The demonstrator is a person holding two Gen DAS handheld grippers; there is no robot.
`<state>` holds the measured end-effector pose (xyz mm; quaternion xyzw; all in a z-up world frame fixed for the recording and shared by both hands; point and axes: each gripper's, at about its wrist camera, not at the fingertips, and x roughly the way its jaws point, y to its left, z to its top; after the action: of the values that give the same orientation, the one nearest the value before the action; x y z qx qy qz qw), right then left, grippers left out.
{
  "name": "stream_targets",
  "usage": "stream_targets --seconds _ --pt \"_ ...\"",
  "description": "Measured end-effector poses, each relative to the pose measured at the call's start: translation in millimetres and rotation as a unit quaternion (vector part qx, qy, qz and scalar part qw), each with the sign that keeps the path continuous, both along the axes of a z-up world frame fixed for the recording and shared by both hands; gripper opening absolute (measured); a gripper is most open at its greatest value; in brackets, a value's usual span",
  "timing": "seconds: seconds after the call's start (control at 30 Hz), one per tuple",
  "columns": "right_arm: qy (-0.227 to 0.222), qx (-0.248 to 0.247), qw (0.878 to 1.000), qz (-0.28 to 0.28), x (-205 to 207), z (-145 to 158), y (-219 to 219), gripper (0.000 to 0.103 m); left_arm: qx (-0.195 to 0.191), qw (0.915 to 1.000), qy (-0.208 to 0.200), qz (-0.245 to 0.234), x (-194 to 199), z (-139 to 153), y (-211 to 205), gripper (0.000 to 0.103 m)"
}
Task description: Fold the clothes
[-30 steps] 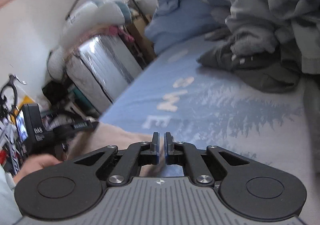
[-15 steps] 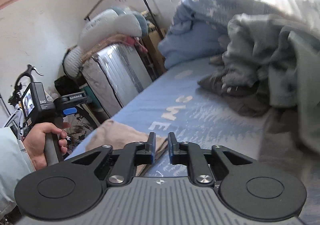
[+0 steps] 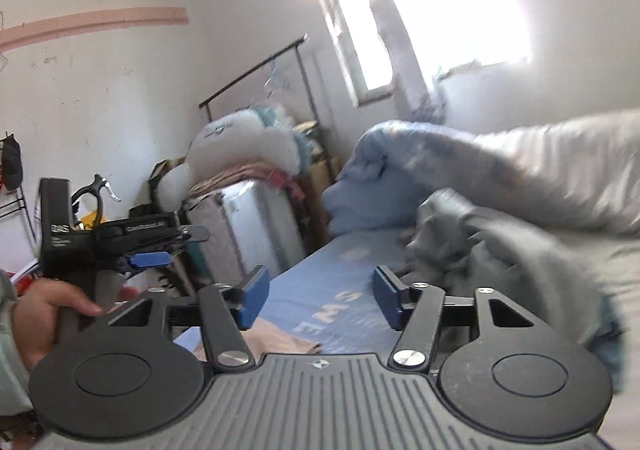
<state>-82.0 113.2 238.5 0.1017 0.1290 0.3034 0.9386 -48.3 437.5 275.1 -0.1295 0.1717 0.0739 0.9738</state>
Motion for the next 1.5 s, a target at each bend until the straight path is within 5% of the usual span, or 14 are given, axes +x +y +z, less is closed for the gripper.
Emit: stream_targets --seconds 0.33,0.43,0.73,1.2,1.5 --pt "-0.029 0.018 0.994 -0.102 -94 54 -162 0.075 0.036 0.9960 0.024 -0.078 -48 32 -172 0.093" --pt "-0.035 0.016 0.990 -0.135 -116 63 -202 0.084 0.042 0.9933 0.041 -0.100 -51 29 -220 0.093" --pt "-0.040 -0.009 0.973 -0.229 -141 60 -285 0.088 0.027 0.9826 0.057 -0.175 -28 -9 -335 0.093" --pt "0.011 -0.053 0.946 -0.320 -41 -44 -332 0.092 0.014 0.9801 0.073 -0.184 34 -118 -428 0.093" --pt "0.051 -0.072 0.938 -0.335 38 -126 -348 0.093 -0.020 0.9874 0.099 -0.122 87 -198 -433 0.093"
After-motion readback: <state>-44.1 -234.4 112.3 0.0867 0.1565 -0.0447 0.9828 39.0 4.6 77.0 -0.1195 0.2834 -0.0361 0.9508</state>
